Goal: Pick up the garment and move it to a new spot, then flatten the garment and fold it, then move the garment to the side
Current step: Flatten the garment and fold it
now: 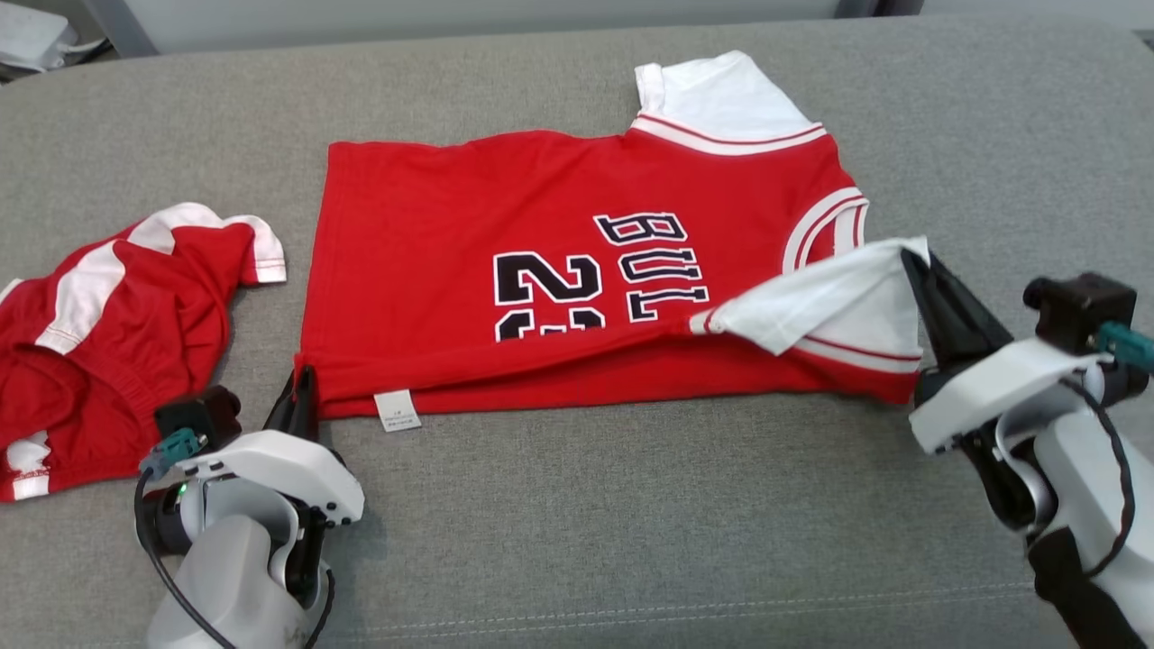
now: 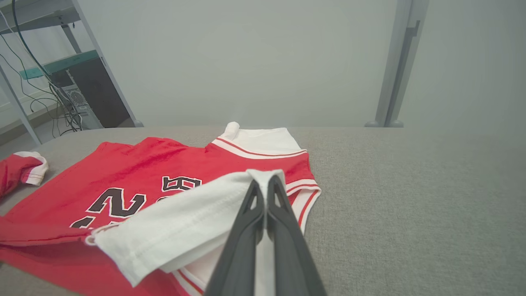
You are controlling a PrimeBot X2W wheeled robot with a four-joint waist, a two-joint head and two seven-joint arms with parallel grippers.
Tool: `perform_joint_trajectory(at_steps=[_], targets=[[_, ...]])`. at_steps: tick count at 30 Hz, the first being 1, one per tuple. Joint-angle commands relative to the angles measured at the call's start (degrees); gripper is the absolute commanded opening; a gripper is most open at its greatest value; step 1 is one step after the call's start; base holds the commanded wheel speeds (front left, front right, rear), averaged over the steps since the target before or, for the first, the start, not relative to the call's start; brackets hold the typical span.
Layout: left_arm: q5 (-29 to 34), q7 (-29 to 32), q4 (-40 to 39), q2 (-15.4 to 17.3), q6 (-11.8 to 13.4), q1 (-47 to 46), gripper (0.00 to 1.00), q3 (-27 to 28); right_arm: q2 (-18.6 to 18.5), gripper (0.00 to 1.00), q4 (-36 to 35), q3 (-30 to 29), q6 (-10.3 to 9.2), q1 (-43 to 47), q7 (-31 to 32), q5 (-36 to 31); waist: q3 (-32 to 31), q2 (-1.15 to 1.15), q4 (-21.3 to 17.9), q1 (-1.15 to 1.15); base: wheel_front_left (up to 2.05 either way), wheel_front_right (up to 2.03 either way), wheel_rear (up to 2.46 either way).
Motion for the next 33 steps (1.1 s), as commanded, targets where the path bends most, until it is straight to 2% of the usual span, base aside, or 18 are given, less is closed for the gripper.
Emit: perform_joint_trajectory(at_steps=[1, 14, 27, 28, 29, 30, 31, 33], targets=[[0.7, -0.7, -0.4, 1.5, 0.5, -3.0, 0.00, 1.0, -0.3, 0.00, 0.5, 0.9, -0.23, -3.0, -1.0, -0.8, 1.6, 0.00, 0.3, 0.00, 0.00, 0.00, 0.00], [1.0, -1.3, 0.6, 1.0, 0.8, -8.3, 0.00, -0.4, 0.5, 0.00, 7.2, 3.0, -0.23, -12.6, -1.3, -1.2, 5.1, 0.00, 2.2, 0.00, 0.00, 0.00, 0.00], [1.4, -1.3, 0.0, 0.4, 0.6, -9.8, 0.00, -1.7, 1.5, 0.00, 12.7, 4.5, -0.23, -17.2, -1.3, -1.4, 7.3, 0.00, 3.4, 0.00, 0.00, 0.00, 0.00], [1.5, -1.3, -0.1, 0.4, 0.6, -9.8, 0.13, -1.9, 1.7, 0.00, 13.9, 5.1, -0.23, -17.2, -1.3, -1.0, 7.3, 0.00, 3.4, 0.00, 0.00, 0.00, 0.00], [1.5, -1.3, -0.1, 0.4, 0.6, -9.8, 0.45, -2.0, 2.0, 0.26, 15.3, 5.6, -0.23, -17.1, -0.7, -0.4, 7.4, 0.00, 3.4, 0.00, 0.00, 0.00, 0.00], [1.4, -1.3, -0.2, 0.3, 0.5, -9.8, 1.00, -2.1, 2.1, 0.80, 16.3, 6.1, -0.23, -17.2, -0.5, 0.1, 7.4, 0.00, 3.4, 0.00, 0.00, 0.00, 0.00], [1.4, -1.3, -0.2, 0.3, 0.4, -9.7, 1.00, -2.3, 2.1, 1.00, 17.2, 6.5, -0.23, -17.3, -0.5, 0.5, 7.3, 0.00, 3.4, 0.00, 0.00, 0.00, 0.00], [1.4, -1.4, -0.8, 0.3, 0.5, -9.6, 1.00, -2.2, 1.8, 1.00, 18.7, 6.9, -0.23, -17.2, -0.6, 1.0, 7.1, 0.00, 3.4, 0.00, 0.00, 0.00, 0.00]])
